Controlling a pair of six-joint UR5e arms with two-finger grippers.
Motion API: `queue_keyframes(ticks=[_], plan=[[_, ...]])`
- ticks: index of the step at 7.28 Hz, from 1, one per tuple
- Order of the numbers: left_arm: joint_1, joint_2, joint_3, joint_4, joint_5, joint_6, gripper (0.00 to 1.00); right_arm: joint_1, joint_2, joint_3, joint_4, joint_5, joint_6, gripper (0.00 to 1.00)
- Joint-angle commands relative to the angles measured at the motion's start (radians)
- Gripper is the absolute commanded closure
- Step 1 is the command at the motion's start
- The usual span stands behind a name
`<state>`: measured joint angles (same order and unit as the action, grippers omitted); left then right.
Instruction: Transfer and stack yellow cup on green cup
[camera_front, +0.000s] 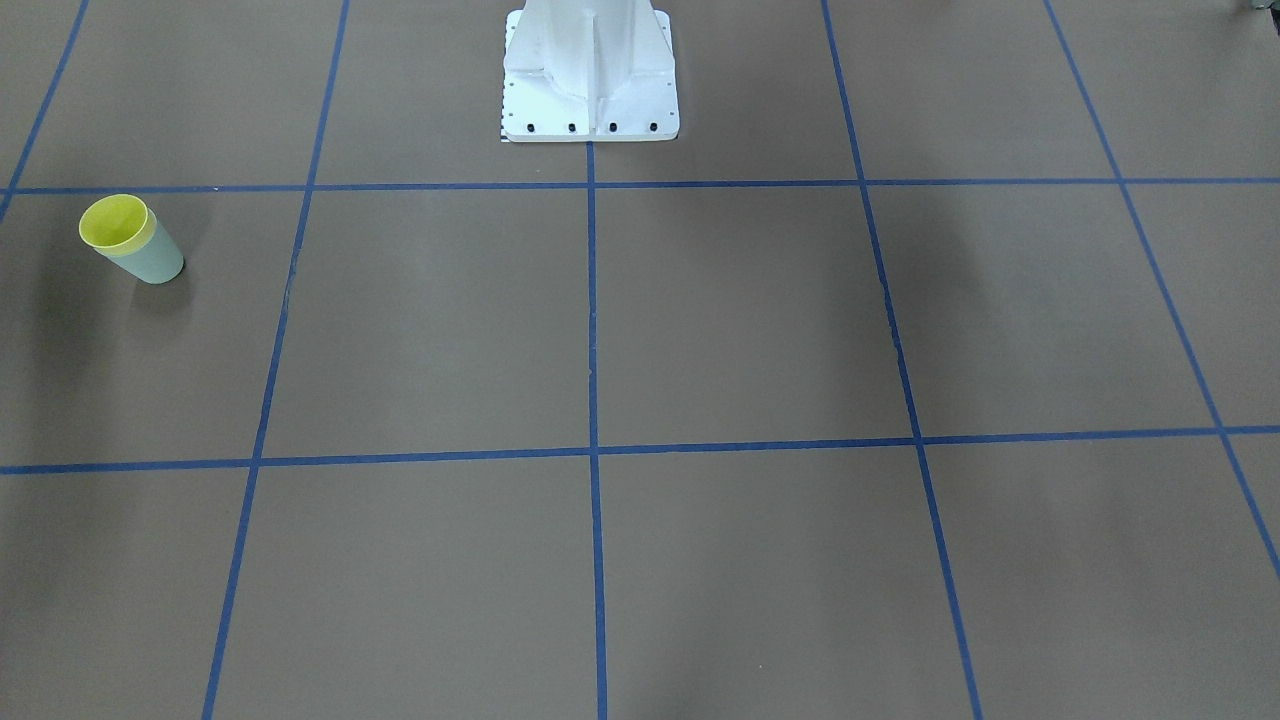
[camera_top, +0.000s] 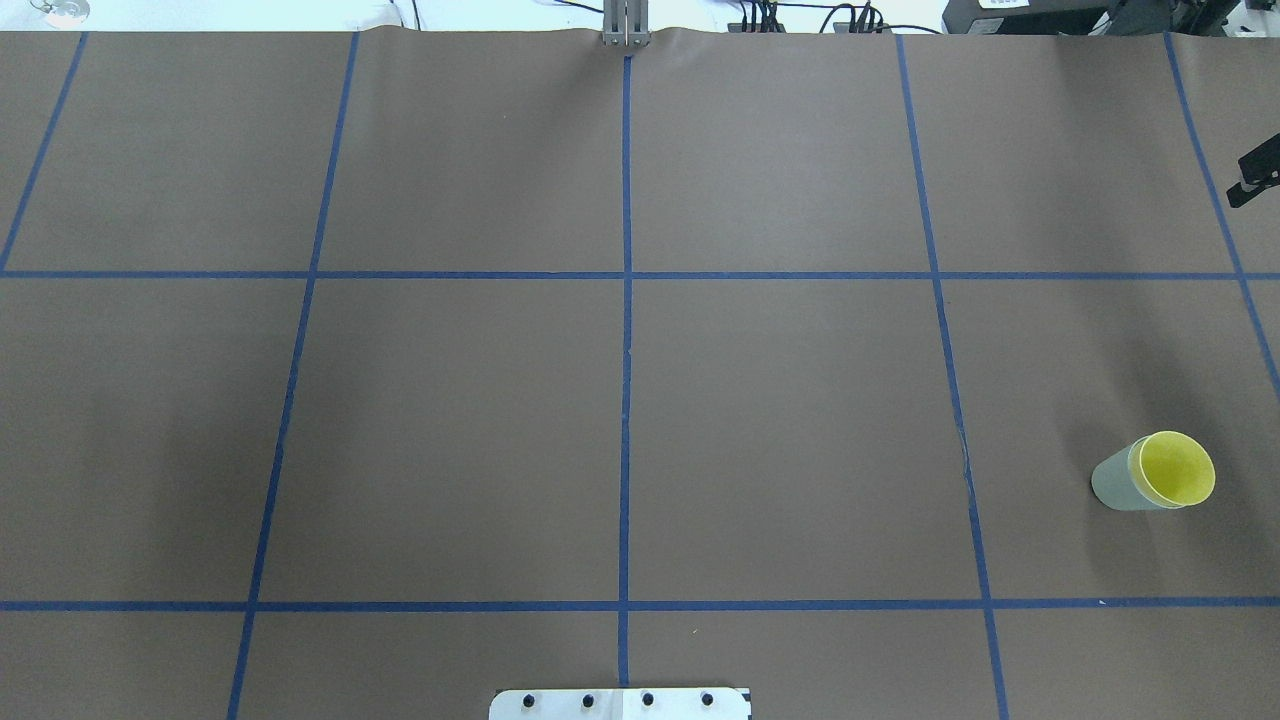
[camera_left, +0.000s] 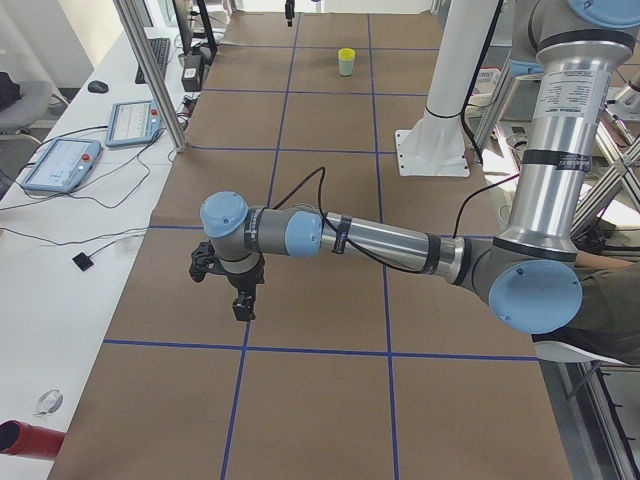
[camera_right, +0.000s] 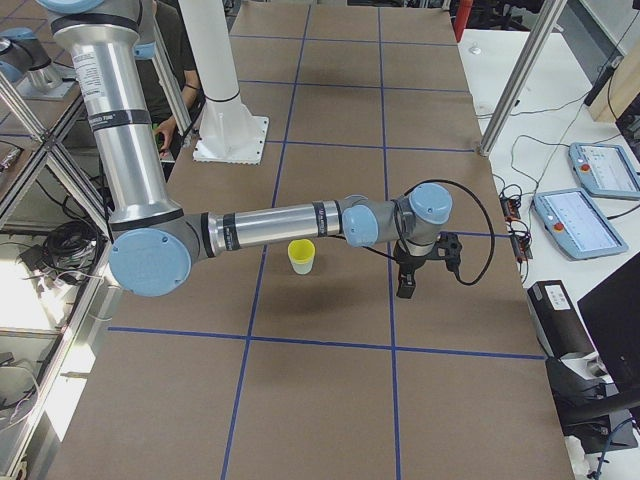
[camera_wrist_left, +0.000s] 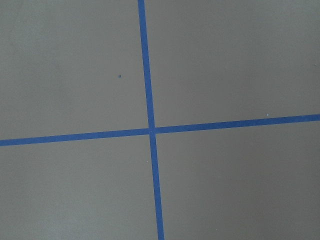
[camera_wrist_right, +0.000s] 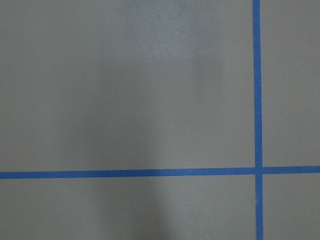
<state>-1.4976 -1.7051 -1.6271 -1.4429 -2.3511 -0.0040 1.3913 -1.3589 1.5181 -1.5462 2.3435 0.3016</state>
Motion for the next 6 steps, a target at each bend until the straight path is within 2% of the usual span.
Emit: queue_keyframes(ticks=[1,6], plan=[[0.002,-0.001,0.003,-0.001,-0.016,-0.002,0.0,-0.002,-0.003,0.001,-0.003,0.0,0.002,0.0],[0.007,0.021,-0.005,-0.021,-0.01,0.007,0.0,-0.002,-0.016,0.001,0.005,-0.003,0.001,0.0]])
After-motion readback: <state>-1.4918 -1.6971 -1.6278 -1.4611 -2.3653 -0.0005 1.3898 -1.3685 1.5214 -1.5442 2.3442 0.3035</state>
